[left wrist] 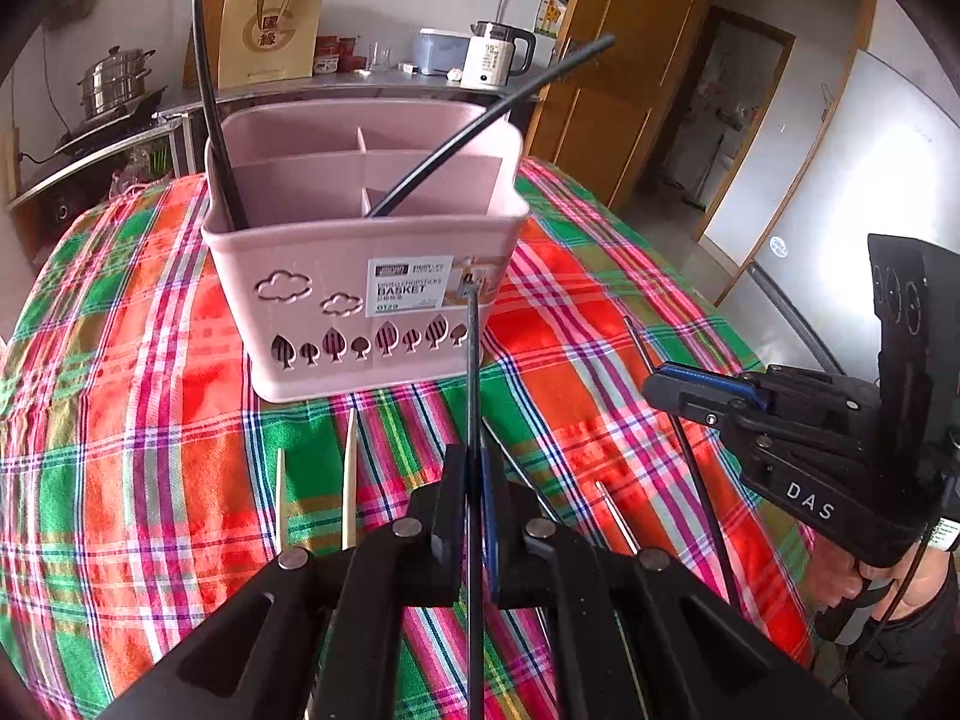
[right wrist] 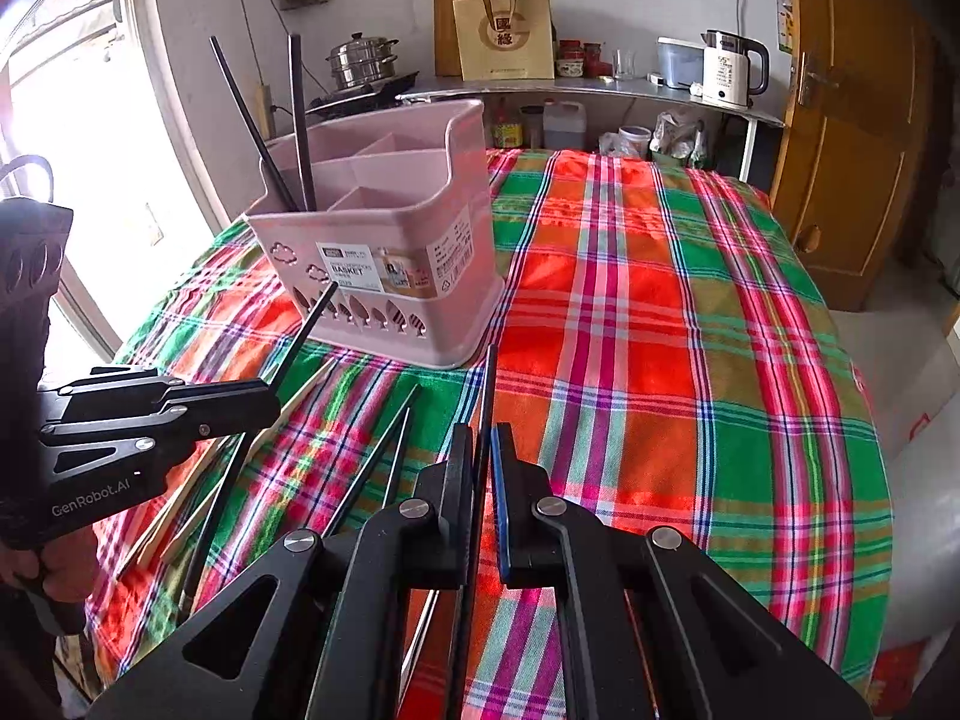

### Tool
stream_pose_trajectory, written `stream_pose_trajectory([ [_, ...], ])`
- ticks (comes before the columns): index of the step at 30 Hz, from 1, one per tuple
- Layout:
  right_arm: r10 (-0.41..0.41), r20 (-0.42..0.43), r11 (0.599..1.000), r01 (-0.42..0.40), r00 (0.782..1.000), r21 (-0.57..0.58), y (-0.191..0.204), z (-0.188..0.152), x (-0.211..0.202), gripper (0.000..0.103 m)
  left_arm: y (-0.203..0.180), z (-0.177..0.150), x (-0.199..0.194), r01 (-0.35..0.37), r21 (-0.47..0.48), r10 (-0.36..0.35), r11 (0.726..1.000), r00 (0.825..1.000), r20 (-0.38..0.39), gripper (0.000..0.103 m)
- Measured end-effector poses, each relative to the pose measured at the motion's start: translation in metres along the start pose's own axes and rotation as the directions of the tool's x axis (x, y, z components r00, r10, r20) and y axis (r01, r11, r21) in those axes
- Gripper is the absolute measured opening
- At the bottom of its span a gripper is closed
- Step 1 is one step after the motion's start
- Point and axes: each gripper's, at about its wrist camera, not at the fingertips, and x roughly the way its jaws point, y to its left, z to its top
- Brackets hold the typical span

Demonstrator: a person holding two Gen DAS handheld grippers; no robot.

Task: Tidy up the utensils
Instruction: 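Lift the held black chopsticks with both tools and carry them above the basket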

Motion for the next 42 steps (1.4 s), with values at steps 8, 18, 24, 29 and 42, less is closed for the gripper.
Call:
stream_pose_trajectory([
  [8,0.009,0.098,1.000,-0.009,0.995,-0.003,0.007,0.015,-0.041,0.005,-0.012,0.014,-0.053,0.016,0.026,-0.019,1.000,0.994,0.104,0.005],
  [18,0.012,0.204,1.000,-0.007,0.979,-0.022,0.016,0.024,-0.087,0.005,-0.012,0.019,-0.094,0.016,0.053,-0.026,0.998,0.983,0.182,0.005],
  [24,0.016,0.242,0.999,-0.007,0.970,-0.038,0.022,0.025,-0.106,0.005,-0.014,0.016,-0.106,0.014,0.055,-0.025,0.998,0.980,0.200,0.005],
  [29,0.020,0.261,0.999,-0.008,0.965,-0.047,0.025,0.027,-0.117,0.005,-0.015,0.018,-0.115,0.009,0.062,-0.022,0.998,0.977,0.211,0.005],
  [42,0.059,0.312,0.997,-0.040,0.948,-0.069,0.040,0.043,-0.129,0.005,-0.006,0.030,-0.134,-0.004,0.066,-0.013,0.998,0.970,0.241,0.005],
])
